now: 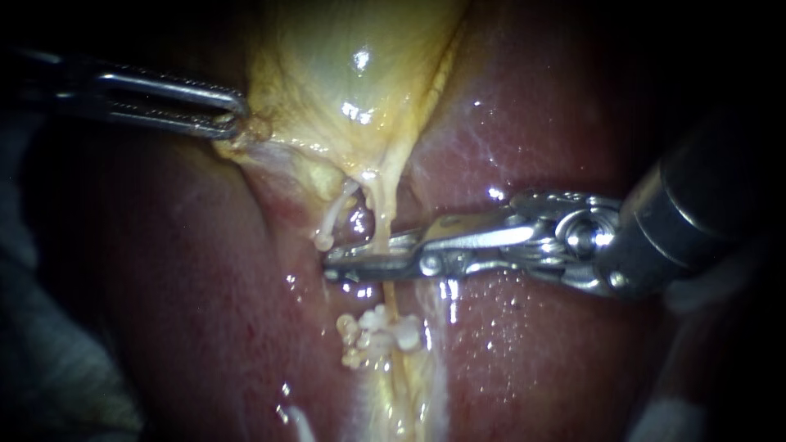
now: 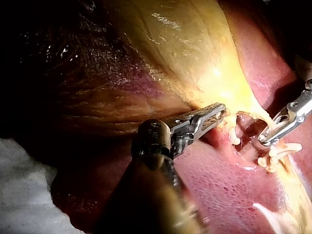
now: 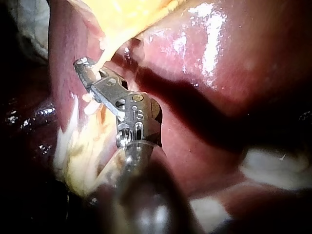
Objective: Going back third clip right tube
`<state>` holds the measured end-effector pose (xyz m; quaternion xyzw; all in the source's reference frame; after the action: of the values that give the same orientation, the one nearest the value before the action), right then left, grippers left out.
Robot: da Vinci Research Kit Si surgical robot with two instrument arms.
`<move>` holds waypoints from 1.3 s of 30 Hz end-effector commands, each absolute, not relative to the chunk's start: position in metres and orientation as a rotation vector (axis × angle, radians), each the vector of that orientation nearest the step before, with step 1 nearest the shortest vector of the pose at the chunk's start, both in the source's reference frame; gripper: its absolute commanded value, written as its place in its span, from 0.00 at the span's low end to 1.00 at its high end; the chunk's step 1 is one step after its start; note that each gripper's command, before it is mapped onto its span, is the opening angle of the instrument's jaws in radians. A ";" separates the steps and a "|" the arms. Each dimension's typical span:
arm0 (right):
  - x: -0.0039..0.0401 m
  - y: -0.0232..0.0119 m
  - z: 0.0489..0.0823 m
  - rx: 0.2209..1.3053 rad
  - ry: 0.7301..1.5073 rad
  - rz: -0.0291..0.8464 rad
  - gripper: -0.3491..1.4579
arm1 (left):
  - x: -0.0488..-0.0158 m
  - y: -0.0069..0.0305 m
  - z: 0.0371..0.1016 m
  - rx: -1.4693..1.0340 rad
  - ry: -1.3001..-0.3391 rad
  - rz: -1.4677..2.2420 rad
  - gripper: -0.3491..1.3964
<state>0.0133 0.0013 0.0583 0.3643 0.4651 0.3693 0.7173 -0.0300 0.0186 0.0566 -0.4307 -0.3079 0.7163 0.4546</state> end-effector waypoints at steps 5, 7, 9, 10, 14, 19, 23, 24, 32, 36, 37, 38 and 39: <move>0.0143 0.0006 0.0601 0.750 1.053 0.749 0.28 | -0.0301 0.0187 0.0566 -1.063 -0.759 1.767 0.00; 0.0147 0.0001 0.0615 0.741 1.054 0.746 0.37 | -0.0301 0.0187 0.0566 -1.063 -0.759 1.767 0.00; 0.0149 -0.0003 0.0630 0.738 1.054 0.739 0.40 | -0.0301 0.0186 0.0566 -1.063 -0.759 1.767 0.00; 0.0149 -0.0004 0.0637 0.735 1.054 0.737 0.41 | -0.0301 0.0186 0.0566 -1.063 -0.759 1.767 0.00; 0.0144 -0.0003 0.0656 0.720 1.058 0.723 0.44 | -0.0301 0.0186 0.0566 -1.063 -0.759 1.767 0.00; 0.0137 0.0002 0.0664 0.708 1.063 0.710 0.44 | -0.0301 0.0186 0.0566 -1.063 -0.759 1.767 0.00; 0.0133 0.0002 0.0663 0.703 1.066 0.698 0.44 | -0.0300 0.0186 0.0566 -1.063 -0.760 1.768 0.00; 0.0131 0.0002 0.0662 0.701 1.068 0.691 0.44 | -0.0300 0.0186 0.0565 -1.063 -0.760 1.768 0.00; 0.0104 0.0000 0.0648 0.640 1.107 0.555 0.47 | -0.0299 0.0186 0.0565 -1.063 -0.761 1.768 0.00; 0.0086 0.0001 0.0632 0.592 1.130 0.480 0.47 | -0.0298 0.0186 0.0565 -1.063 -0.761 1.768 0.00; 0.0082 0.0001 0.0629 0.580 1.134 0.467 0.47 | -0.0298 0.0186 0.0565 -1.063 -0.761 1.768 0.00; 0.0076 0.0001 0.0624 0.568 1.140 0.446 0.47 | -0.0298 0.0186 0.0565 -1.063 -0.761 1.768 0.00; 0.0072 0.0001 0.0621 0.554 1.145 0.426 0.47 | -0.0298 0.0186 0.0565 -1.063 -0.761 1.768 0.00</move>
<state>0.0067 0.0000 0.0618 0.2540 0.5327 0.1908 0.7844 -0.0298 0.0186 0.0565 -0.4307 -0.3083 0.7164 0.4542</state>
